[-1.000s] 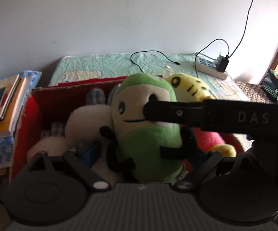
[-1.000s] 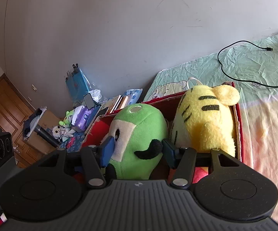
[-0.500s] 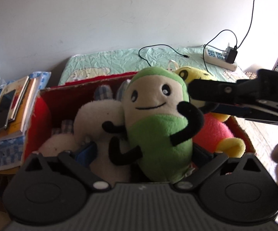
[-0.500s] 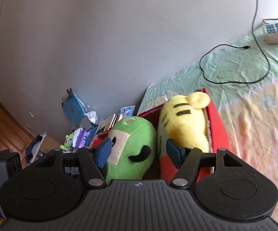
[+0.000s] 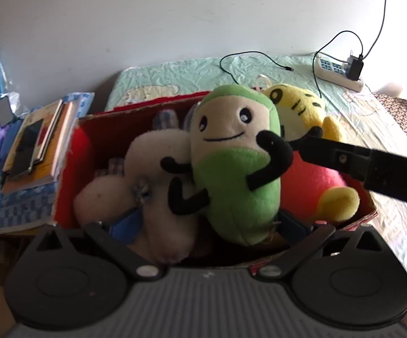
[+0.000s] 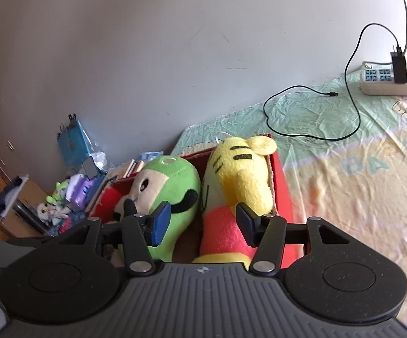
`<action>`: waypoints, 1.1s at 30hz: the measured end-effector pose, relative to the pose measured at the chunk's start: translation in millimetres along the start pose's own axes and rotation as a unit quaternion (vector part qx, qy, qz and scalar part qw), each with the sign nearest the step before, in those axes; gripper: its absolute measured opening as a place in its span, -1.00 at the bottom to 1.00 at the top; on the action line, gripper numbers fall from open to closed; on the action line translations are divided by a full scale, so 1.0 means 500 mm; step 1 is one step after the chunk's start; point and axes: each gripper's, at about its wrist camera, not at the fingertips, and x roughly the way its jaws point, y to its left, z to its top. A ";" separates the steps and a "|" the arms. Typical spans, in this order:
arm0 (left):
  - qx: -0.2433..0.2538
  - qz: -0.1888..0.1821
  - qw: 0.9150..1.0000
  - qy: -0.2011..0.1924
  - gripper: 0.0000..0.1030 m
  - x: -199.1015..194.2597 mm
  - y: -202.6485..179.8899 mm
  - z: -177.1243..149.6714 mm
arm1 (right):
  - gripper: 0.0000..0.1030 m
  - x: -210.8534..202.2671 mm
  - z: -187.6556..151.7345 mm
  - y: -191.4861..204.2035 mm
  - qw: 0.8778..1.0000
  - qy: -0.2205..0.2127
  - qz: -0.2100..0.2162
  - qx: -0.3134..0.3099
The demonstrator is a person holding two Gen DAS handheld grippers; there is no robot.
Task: Organize objects
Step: 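Lower the green bean plush into the red box beside the tiger, then open the right tool and pull it back from the box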
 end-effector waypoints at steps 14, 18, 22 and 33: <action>-0.016 0.051 0.999 0.012 0.96 -0.030 -0.016 -0.016 | 0.11 -0.039 -0.019 -0.015 1.000 0.000 -0.017 -0.001; -0.021 0.062 0.998 0.012 0.96 -0.036 -0.021 -0.017 | 0.13 -0.052 -0.023 -0.019 1.000 0.001 -0.022 -0.003; -0.026 0.072 0.997 0.013 0.96 -0.044 -0.024 -0.016 | 0.15 -0.065 -0.024 -0.019 1.000 -0.001 -0.027 -0.005; -0.022 0.097 0.995 -0.003 0.96 -0.086 -0.044 -0.031 | 0.19 -0.099 -0.026 -0.011 0.998 -0.008 -0.066 -0.017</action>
